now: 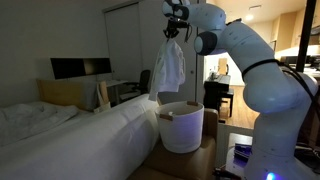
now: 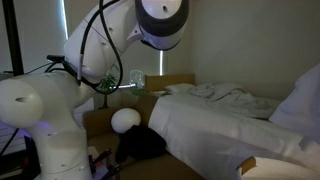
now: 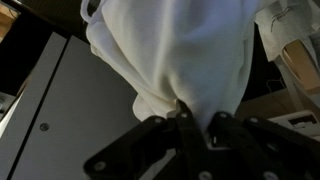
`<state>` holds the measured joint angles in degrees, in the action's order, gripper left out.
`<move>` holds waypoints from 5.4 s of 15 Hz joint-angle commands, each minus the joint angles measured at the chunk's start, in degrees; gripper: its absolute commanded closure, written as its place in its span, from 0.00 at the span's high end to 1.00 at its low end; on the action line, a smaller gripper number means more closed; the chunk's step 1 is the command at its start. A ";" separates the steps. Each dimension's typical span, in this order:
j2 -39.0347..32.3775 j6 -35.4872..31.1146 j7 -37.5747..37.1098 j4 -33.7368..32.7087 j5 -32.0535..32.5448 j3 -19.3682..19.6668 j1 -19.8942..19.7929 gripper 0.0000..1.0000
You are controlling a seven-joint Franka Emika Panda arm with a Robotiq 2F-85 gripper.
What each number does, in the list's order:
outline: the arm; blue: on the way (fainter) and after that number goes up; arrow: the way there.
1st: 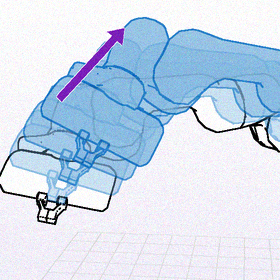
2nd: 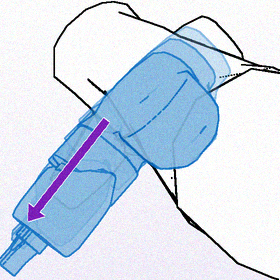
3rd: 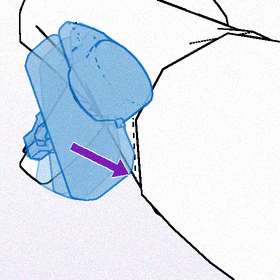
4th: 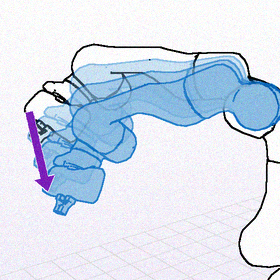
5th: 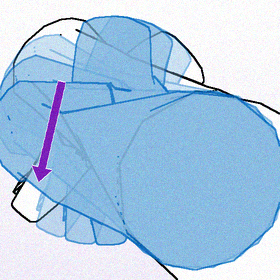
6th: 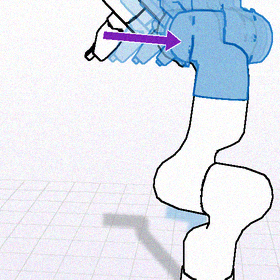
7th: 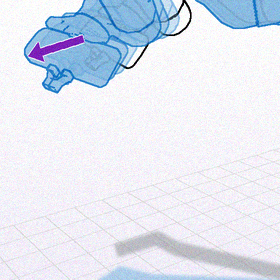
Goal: Pick up the cloth from the couch and put it in the laundry basket.
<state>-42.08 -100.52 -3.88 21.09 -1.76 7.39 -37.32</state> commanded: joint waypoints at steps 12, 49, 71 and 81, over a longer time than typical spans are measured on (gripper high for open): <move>-0.31 4.79 -1.12 1.54 2.17 2.35 -0.69 0.11; -8.87 12.46 7.20 0.02 1.29 -0.66 -4.39 0.11; -19.64 14.28 15.35 -0.42 1.40 -2.02 -6.53 0.11; -24.19 14.03 17.14 0.06 2.91 -0.77 -6.27 0.11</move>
<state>-66.18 -86.65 12.01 21.34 0.23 6.72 -43.44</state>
